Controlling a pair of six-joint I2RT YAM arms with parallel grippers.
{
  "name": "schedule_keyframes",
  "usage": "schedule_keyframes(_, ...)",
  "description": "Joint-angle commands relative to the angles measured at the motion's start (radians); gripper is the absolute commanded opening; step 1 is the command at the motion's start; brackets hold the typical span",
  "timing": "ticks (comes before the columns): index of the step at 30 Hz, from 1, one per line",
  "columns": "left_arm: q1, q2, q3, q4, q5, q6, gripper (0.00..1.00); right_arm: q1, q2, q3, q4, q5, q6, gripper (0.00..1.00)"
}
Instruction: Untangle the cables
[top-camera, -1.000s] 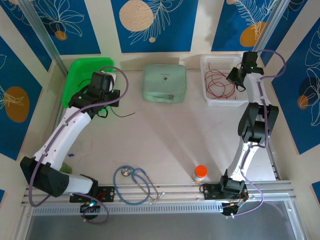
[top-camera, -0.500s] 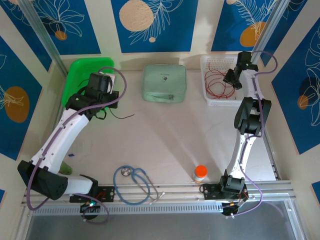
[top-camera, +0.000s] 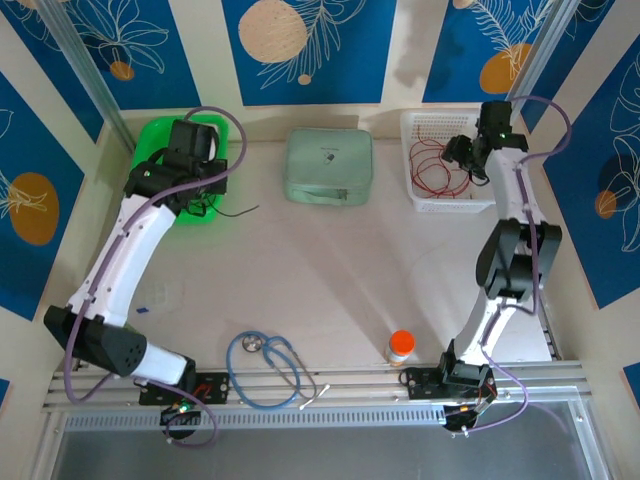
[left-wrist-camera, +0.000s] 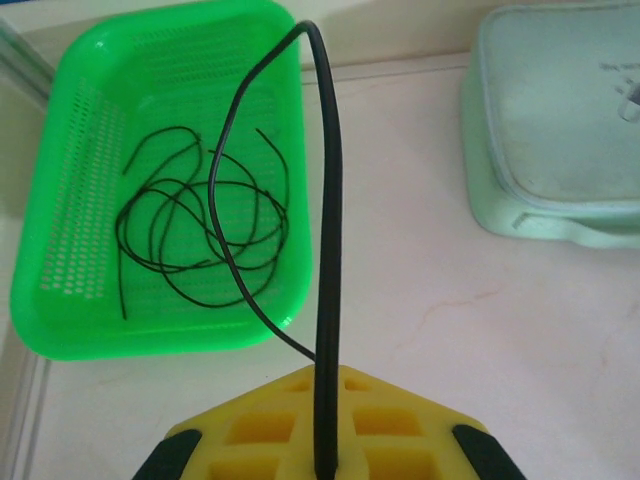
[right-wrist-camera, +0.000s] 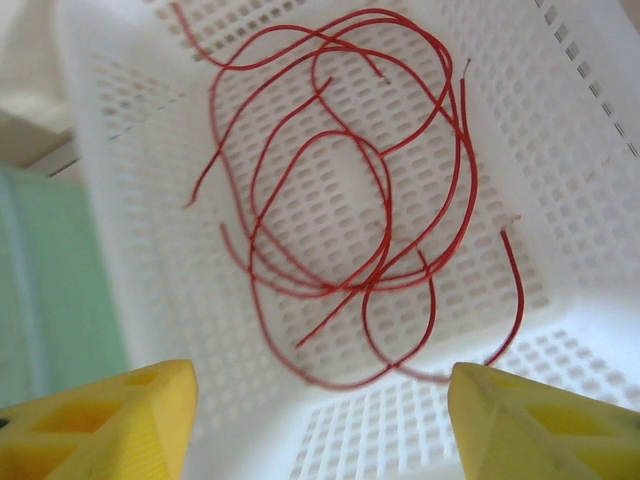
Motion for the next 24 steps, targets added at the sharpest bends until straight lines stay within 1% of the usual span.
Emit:
schedule_keyframes(1,0.057,0.070,0.081,-0.032,-0.046,0.020,0.00,0.031,-0.155,-0.155,0.088,-0.027,-0.003,0.68)
schedule_keyframes(5,0.135,0.183,0.176,-0.040,-0.037,0.026,0.00,0.067,-0.328,-0.344,0.141,-0.048,-0.006,0.70)
schedule_keyframes(11,0.250,0.321,0.256,0.003,0.023,0.031,0.00,0.155,-0.511,-0.511,0.137,-0.025,-0.028,0.71)
schedule_keyframes(19,0.397,0.434,0.238,0.101,0.065,-0.006,0.00,0.266,-0.629,-0.614,0.123,-0.007,-0.033,0.71)
schedule_keyframes(24,0.439,0.492,0.202,0.179,0.056,-0.021,0.00,0.302,-0.654,-0.655,0.142,-0.007,-0.048,0.71)
